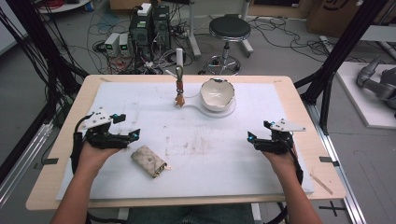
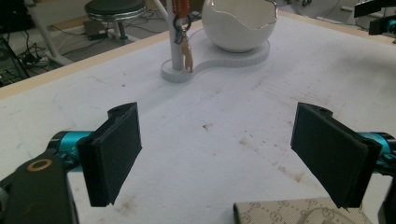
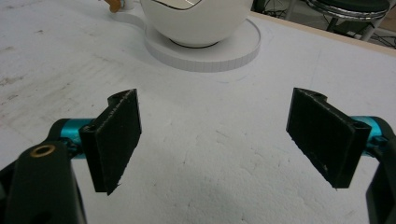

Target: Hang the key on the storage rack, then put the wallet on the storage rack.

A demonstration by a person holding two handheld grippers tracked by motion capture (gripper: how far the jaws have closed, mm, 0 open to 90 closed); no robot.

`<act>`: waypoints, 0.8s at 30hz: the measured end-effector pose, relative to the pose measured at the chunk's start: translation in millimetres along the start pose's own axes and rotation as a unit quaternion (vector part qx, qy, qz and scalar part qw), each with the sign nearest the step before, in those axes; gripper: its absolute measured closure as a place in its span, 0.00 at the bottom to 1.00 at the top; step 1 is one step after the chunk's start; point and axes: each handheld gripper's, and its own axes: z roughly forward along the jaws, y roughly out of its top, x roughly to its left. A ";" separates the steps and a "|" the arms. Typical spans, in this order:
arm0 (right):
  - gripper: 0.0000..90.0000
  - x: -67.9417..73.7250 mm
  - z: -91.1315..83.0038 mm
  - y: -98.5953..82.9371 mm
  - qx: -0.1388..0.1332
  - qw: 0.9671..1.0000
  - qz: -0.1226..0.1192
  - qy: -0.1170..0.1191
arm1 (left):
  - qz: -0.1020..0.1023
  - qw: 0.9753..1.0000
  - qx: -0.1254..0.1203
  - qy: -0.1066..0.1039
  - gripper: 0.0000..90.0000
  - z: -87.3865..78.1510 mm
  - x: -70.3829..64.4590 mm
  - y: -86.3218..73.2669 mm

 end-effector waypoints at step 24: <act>0.20 22.6 10.3 12.6 -0.001 0.999 -0.026 0.033 | -0.017 0.999 0.010 0.041 0.16 -33.3 21.9 -18.8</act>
